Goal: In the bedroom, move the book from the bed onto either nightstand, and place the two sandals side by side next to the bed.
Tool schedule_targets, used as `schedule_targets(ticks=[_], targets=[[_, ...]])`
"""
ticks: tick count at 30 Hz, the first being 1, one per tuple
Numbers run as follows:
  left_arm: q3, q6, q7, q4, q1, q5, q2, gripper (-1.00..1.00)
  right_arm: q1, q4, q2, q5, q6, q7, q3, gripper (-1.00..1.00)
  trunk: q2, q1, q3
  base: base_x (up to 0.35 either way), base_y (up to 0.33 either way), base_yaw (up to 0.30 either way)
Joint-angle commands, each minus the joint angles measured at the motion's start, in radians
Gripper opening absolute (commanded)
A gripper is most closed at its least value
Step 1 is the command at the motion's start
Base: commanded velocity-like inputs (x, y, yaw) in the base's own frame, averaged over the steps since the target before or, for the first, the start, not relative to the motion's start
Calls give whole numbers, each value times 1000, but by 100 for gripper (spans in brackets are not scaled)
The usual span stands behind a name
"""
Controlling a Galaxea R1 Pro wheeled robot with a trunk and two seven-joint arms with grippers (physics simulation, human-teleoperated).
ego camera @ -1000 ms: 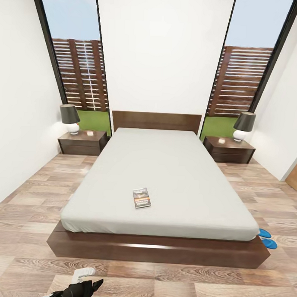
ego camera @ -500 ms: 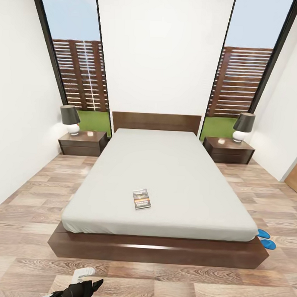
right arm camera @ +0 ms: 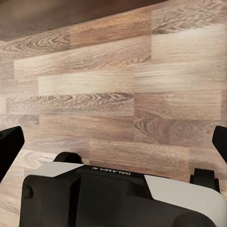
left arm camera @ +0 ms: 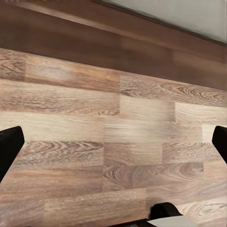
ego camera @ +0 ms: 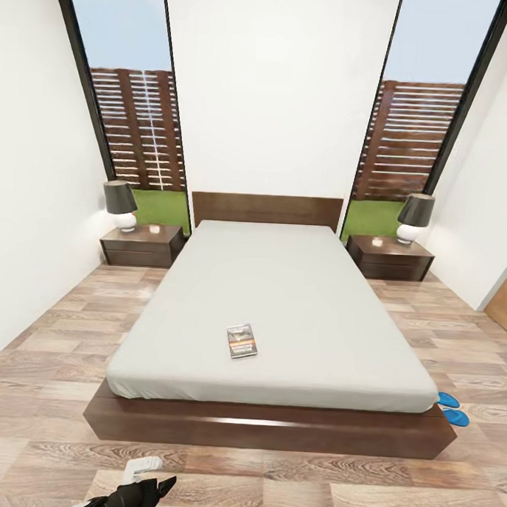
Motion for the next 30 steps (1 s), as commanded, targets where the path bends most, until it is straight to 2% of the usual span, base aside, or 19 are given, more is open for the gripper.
schedule_targets(ticks=[1, 30], targets=[[8, -1, -5, 0, -1, -8, 0, 100, 0, -1, 0, 7, 6, 5, -8, 100, 6, -4, 2, 0, 0, 0], [8, -1, -5, 0, -1, -8, 0, 100, 0, -1, 0, 6, 6, 5, -8, 100, 209, -115, 93, 0, 0, 0]])
